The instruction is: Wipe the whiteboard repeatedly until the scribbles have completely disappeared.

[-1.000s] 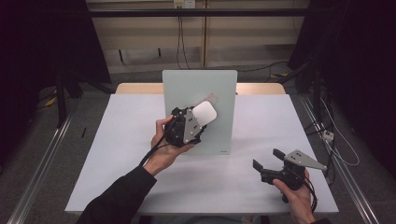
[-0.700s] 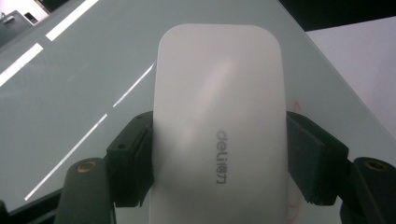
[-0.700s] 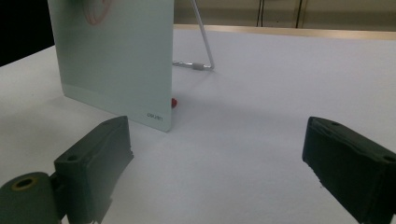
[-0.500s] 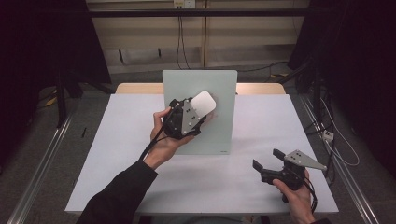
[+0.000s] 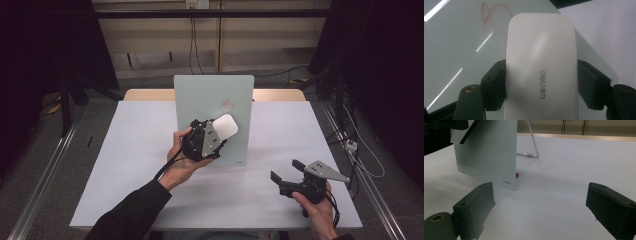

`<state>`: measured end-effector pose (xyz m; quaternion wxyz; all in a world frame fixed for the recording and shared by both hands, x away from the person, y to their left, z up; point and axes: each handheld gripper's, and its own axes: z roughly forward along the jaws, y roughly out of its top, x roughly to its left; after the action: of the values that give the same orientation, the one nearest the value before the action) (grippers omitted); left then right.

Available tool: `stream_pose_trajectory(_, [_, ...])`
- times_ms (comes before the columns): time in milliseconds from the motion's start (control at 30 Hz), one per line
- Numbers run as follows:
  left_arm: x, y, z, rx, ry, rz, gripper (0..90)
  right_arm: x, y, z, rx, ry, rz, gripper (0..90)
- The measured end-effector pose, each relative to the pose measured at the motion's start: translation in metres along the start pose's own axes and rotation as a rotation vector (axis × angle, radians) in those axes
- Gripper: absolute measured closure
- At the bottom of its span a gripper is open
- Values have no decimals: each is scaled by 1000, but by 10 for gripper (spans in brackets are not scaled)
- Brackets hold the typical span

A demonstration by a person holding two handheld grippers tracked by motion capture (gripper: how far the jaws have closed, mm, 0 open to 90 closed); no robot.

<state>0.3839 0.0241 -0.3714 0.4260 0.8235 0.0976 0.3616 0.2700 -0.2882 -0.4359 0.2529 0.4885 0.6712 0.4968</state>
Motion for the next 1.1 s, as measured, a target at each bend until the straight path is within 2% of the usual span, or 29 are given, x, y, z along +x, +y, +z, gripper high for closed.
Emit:
stream_pose_trajectory(100, [7, 5, -1, -8, 15, -12, 312, 0, 0, 0, 0, 0, -1, 81])
stream_pose_trajectory(233, [25, 18, -4, -31, 52, -36, 312, 0, 0, 0, -3, 1, 3, 81])
stream_pose_trajectory(267, [25, 18, -4, -31, 52, -36, 312, 0, 0, 0, -3, 1, 3, 81])
stream_pose_trajectory(300, [33, 22, -6, -44, 70, -50, 312, 0, 0, 0, -3, 2, 3, 81])
stream_pose_trajectory(400, [38, 27, -5, -53, 76, -56, 312, 0, 0, 0, -1, 2, -1, 81])
stream_pose_trajectory(500, [36, 28, -3, -56, 72, -51, 312, 0, 0, 0, -2, 2, 3, 81])
stream_pose_trajectory(567, [26, 25, 0, -41, 44, -25, 312, 0, 0, 0, -3, 1, 2, 81])
stream_pose_trajectory(600, [26, 25, 0, -41, 44, -25, 311, 0, 0, 0, -3, 1, 2, 81])
stream_pose_trajectory(633, [21, 23, 2, -32, 28, -16, 311, 0, 0, 0, -3, 1, 2, 81])
stream_pose_trajectory(700, [12, 19, 5, -34, 3, -23, 312, 0, 0, 0, -3, 1, 2, 81])
stream_pose_trajectory(733, [2, 16, 8, -19, -12, -2, 312, 0, 0, 0, -3, 2, 2, 81])
stream_pose_trajectory(767, [2, 16, 8, -19, -12, -2, 312, 0, 0, 0, -3, 1, 3, 81])
stream_pose_trajectory(800, [-7, 12, 12, -5, -39, 17, 311, 0, 0, 0, -3, 1, 3, 81])
stream_pose_trajectory(867, [-10, 12, 12, 6, -43, 30, 311, 0, 0, 0, -4, 1, 5, 81])
stream_pose_trajectory(933, [-5, 14, 12, 0, -66, 0, 312, 0, 0, -1, -4, 2, 3, 81])
stream_pose_trajectory(967, [-5, 14, 12, 0, -66, 0, 312, 0, 0, -1, -4, 2, 3, 81])
stream_pose_trajectory(1033, [1, 18, 11, -5, -50, 1, 311, 0, 0, -1, -4, 2, 3, 81])
stream_pose_trajectory(1067, [9, 24, 9, -11, -27, -3, 312, 0, 0, -1, -4, 1, 5, 81])
stream_pose_trajectory(1100, [9, 24, 9, -11, -27, -3, 312, 0, 0, -1, -4, 1, 5, 81])
